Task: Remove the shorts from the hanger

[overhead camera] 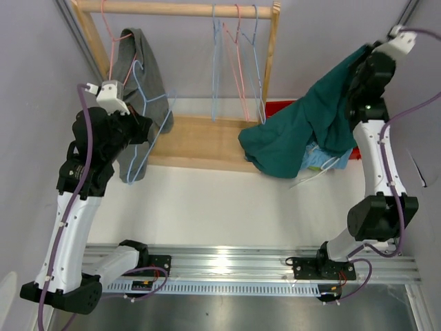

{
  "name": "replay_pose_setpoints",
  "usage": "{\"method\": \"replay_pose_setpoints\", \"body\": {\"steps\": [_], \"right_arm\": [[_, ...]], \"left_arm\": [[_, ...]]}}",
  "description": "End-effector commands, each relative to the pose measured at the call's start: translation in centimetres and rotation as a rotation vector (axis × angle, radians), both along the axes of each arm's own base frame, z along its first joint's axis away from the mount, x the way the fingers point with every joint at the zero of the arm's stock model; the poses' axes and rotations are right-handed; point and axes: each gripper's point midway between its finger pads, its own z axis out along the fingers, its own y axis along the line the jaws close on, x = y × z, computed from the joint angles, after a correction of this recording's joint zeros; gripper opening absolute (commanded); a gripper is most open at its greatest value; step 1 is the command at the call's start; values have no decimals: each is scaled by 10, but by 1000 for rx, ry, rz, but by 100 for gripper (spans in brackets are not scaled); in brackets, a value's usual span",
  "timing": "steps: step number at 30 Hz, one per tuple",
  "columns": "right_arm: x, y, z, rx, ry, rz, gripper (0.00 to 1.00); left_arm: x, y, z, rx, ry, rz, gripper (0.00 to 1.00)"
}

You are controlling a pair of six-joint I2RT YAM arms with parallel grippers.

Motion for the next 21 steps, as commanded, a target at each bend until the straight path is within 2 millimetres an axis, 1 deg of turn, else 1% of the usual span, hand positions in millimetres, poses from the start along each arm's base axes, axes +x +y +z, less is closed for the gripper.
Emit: {"method": "replay_pose_setpoints", "body": {"steps": [1, 2, 3, 5, 6, 8, 9, 11, 12, 13, 14, 15, 16, 17, 18, 19, 20, 21], "right_arm": [[21, 7, -78, 83, 65, 59, 0], [25, 8, -98, 95, 88, 67, 0], [28, 12, -137, 111, 162, 87, 0], [32, 13, -174, 151, 241, 103, 0], [39, 16, -200, 162, 297, 128, 19], [41, 13, -225, 188, 361, 126, 76], [39, 8, -231, 194, 375, 91, 99], [30, 6, -235, 215, 389, 68, 99], [22, 6, -221, 218, 358, 63, 99], [13, 7, -228, 224, 369, 61, 99], [7, 11, -225, 228, 362, 69, 99], [-1, 14, -222, 226, 356, 73, 100], [-17, 18, -217, 225, 344, 77, 99], [-25, 26, -214, 226, 334, 96, 100], [-34, 34, -212, 217, 330, 126, 99], [-50, 36, -192, 208, 284, 134, 99], [-62, 48, -208, 199, 316, 159, 99], [-72, 62, -207, 181, 317, 199, 99]], "left_arm": [[8, -9, 29, -28, -83, -33, 0], [9, -10, 35, -28, -90, -35, 0], [13, -10, 43, -29, -101, -36, 0], [16, -12, 47, -21, -97, -37, 0], [18, -14, 62, -24, -123, -43, 0], [19, -21, 67, -17, -124, -63, 0], [17, -23, 86, -26, -162, -67, 0], [25, -35, 85, -22, -148, -89, 0], [22, -37, 104, -34, -187, -95, 0], [24, -45, 105, -39, -182, -112, 0], [34, -52, 101, -42, -163, -122, 0], [34, -57, 115, -56, -192, -131, 0], [35, -67, 119, -63, -200, -153, 0], [47, -77, 112, -60, -182, -159, 0], [49, -83, 122, -72, -205, -171, 0], [56, -89, 126, -76, -220, -160, 0], [74, -98, 116, -65, -198, -150, 0], [77, -101, 134, -79, -238, -151, 0]]}}
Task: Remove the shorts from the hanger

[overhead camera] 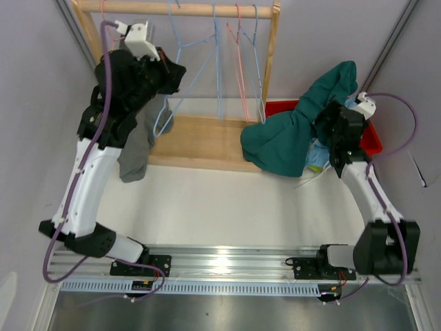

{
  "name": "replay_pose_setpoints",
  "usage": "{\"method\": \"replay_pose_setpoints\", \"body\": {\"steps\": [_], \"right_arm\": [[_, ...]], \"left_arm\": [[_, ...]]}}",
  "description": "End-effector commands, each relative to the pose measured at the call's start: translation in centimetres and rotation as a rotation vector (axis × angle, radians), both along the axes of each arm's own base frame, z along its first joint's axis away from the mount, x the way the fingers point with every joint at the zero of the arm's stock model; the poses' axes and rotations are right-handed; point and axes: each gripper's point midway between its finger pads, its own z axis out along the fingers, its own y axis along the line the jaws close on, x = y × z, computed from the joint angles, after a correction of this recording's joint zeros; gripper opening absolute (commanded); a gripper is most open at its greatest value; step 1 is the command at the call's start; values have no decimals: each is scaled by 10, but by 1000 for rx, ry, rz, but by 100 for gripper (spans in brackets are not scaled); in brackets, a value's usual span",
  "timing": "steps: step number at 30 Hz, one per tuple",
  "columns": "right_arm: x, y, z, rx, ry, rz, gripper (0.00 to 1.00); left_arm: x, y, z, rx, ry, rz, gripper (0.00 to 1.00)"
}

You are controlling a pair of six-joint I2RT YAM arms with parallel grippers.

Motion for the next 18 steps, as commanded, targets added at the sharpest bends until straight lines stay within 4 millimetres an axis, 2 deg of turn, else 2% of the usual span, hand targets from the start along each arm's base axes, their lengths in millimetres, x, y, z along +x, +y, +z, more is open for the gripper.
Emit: {"method": "replay_pose_setpoints", "body": {"steps": [1, 2, 4, 5, 6, 7, 8, 10, 11, 13, 18], "right_arm": [[-42, 31, 48, 2, -139, 80, 99], [-54, 37, 35, 9, -118, 100, 99], [-76, 56, 34, 20, -115, 152, 99], [-96, 60, 49, 30, -161, 162, 99], [-109, 77, 41, 46, -155, 211, 99], [-127, 83, 53, 59, -198, 236, 99], [-136, 89, 53, 67, -206, 258, 99], [-153, 107, 46, 80, -195, 319, 99], [-161, 109, 51, 81, -212, 331, 99], [-170, 117, 50, 72, -196, 365, 99], [-176, 118, 51, 48, -187, 361, 99]], "left_arm": [[32, -21, 20, -29, -57, 16, 0], [48, -28, 33, -44, -80, 20, 0], [69, -38, 22, -36, -48, 25, 0], [79, -43, 17, -33, -38, 24, 0], [93, -50, 18, -38, -46, 27, 0], [99, -52, 17, -40, -48, 28, 0], [104, -54, 17, -42, -57, 30, 0], [119, -57, 6, -36, -49, 51, 0], [122, -57, 5, -37, -48, 59, 0], [127, -58, -1, -38, -36, 67, 0], [123, -58, -12, -34, -3, 63, 2]]}}
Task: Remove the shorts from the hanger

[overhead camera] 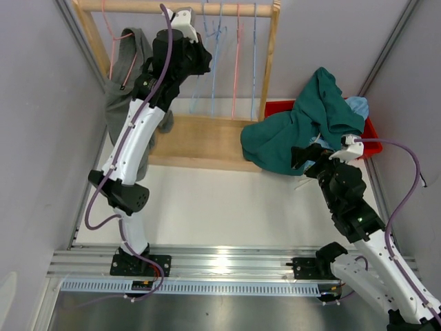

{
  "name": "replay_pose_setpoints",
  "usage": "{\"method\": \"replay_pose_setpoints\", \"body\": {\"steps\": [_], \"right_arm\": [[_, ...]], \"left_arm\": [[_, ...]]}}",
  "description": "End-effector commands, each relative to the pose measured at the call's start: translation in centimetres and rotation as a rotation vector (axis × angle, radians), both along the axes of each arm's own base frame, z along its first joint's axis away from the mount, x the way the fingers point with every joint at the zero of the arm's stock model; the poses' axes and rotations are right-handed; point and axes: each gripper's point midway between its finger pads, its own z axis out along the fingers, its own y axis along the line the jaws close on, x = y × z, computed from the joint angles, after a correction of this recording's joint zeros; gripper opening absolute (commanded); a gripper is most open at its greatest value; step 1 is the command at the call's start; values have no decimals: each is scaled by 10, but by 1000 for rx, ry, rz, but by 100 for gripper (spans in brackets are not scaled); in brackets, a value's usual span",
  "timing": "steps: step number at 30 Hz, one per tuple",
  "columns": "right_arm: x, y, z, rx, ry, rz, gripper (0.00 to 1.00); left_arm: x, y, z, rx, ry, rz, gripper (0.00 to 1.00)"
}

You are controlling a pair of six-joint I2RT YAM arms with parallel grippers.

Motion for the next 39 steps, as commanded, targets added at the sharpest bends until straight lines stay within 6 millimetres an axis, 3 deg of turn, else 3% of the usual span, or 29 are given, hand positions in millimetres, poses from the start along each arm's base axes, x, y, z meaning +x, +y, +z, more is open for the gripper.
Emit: {"method": "replay_pose_setpoints", "body": {"steps": [1, 2, 4, 5, 8, 9, 14, 18, 24, 32, 33, 39], "right_arm": [[-2, -6, -5, -20, 27, -39, 99], [-2, -6, -5, -14, 28, -38, 99], [-1, -3, -6, -7, 30, -27, 99], [-1, -2, -6, -1, 32, -24, 99], [-2, 1, -8, 0, 38, -15, 99], [-4, 3, -8, 1, 40, -9, 99], [-11, 1, 0, 5, 20, -6, 99], [-15, -1, 3, 0, 16, -7, 99], [-16, 0, 0, -2, 26, 1, 99], [-18, -1, -3, -23, 37, 2, 99], [-18, -2, -4, -33, 43, -1, 100], [-20, -6, -7, -64, 56, -10, 99]], "left_arm": [[-16, 10, 32, -53, -65, 21, 5], [-20, 11, 33, -51, -65, 21, 9], [-26, 17, 27, -20, -50, 27, 35], [-33, 23, 29, -10, -49, 37, 53], [-52, 48, 42, 32, -74, 101, 71], [-57, 57, 44, 58, -80, 120, 73], [-87, 113, 72, 66, -123, 226, 78], [-106, 170, 87, 58, -167, 333, 78], [-105, 221, 73, 87, -130, 441, 78], [-73, 248, 60, 76, -86, 488, 76], [-69, 262, 59, 75, -77, 521, 75], [-47, 268, 63, 63, -70, 519, 74]]}}
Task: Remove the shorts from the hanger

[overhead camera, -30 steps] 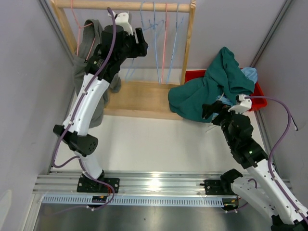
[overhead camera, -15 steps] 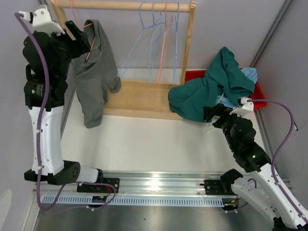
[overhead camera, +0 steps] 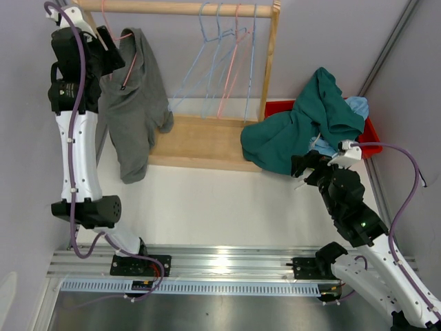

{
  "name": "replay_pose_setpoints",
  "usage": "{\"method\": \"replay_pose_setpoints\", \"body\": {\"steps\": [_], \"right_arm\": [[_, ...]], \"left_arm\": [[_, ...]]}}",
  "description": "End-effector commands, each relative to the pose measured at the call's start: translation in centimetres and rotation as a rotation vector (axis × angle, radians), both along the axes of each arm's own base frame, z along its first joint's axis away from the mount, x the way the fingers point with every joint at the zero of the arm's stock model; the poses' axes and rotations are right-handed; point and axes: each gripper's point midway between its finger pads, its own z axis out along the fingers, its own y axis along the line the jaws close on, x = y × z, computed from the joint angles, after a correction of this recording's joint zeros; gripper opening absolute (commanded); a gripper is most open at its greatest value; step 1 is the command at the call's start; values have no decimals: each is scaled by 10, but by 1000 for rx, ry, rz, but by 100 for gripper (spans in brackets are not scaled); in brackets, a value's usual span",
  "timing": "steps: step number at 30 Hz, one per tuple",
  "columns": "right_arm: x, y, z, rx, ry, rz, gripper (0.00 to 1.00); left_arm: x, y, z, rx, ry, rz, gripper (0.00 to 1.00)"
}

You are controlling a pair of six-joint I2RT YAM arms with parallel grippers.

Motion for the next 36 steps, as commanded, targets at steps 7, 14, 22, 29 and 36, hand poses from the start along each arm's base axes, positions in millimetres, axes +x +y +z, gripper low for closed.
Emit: {"method": "replay_pose_setpoints", "body": {"steps": [7, 14, 22, 29, 36], "right_arm": [[-1, -6, 15, -19, -30, -24, 100], [3, -6, 13, -29, -23, -29, 100], [6, -4, 6, -33, -10, -32, 99], [6, -3, 3, -29, -5, -29, 99], [6, 0, 4, -16, -11, -18, 99]], "left_arm": [[10, -2, 20, -14, -47, -34, 73], [32, 1, -8, -23, 15, -33, 67], [44, 1, -19, -35, 40, -46, 54], [50, 4, -27, -55, 55, -37, 0], [39, -25, 4, -98, -18, -153, 0]]}}
